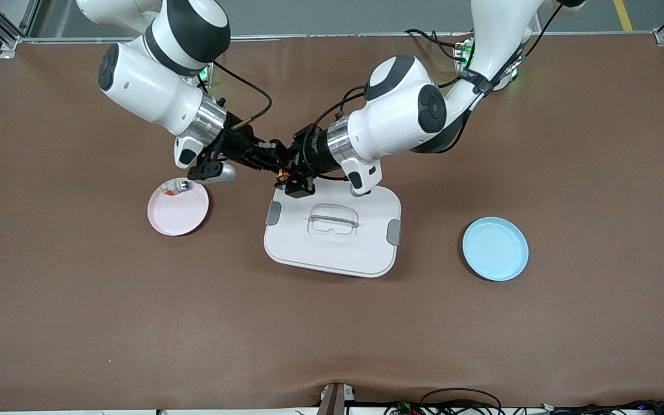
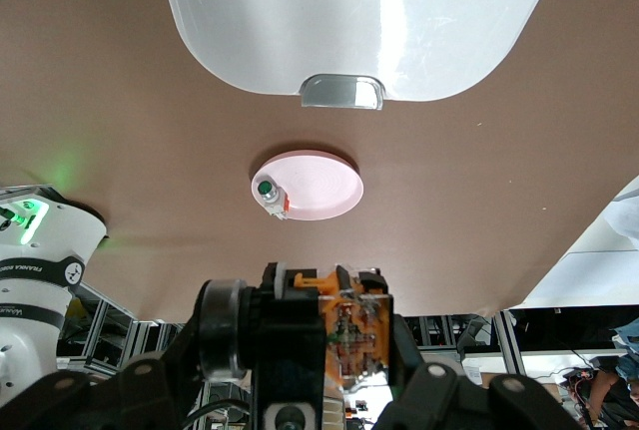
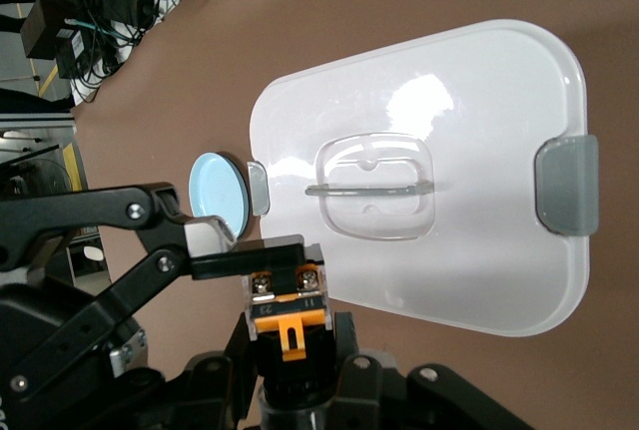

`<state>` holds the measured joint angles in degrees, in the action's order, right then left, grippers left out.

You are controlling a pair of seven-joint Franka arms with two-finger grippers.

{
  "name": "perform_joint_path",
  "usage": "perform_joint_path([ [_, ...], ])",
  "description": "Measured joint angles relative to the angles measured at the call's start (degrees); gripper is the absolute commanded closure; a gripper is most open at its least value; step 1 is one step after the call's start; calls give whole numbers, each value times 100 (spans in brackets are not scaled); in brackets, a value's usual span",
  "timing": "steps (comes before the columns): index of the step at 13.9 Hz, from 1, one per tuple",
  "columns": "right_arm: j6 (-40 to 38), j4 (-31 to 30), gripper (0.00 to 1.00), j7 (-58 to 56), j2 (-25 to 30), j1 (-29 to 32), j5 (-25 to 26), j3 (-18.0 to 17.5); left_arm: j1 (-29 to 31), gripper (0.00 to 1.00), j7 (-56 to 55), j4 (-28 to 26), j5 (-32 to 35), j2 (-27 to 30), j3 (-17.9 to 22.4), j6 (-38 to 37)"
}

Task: Transfer orange switch to right arm and place
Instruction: 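Close the right gripper on the switch and open the left gripper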

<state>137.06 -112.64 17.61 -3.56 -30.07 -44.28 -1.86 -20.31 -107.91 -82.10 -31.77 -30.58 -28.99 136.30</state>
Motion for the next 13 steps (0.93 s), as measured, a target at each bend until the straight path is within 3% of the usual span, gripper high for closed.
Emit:
perform_joint_path([
  [3,1,24,100,-181,-1,-1,63,1,0,100,-3,17,-1,-5,0,12],
  [4,4,27,100,-215,-1,-1,69,1,1,95,-3,20,-2,-5,1,17],
  [6,14,34,100,-237,-3,-2,73,1,3,74,-3,25,-3,-6,1,22],
  [9,20,37,100,-241,-8,-3,76,1,4,15,-2,29,-4,-10,1,22],
  [10,23,38,100,-244,-8,-3,77,1,5,0,-2,30,-4,-12,1,22],
  [13,22,39,100,-297,-8,-16,84,-2,18,0,0,48,-4,-26,12,23],
])
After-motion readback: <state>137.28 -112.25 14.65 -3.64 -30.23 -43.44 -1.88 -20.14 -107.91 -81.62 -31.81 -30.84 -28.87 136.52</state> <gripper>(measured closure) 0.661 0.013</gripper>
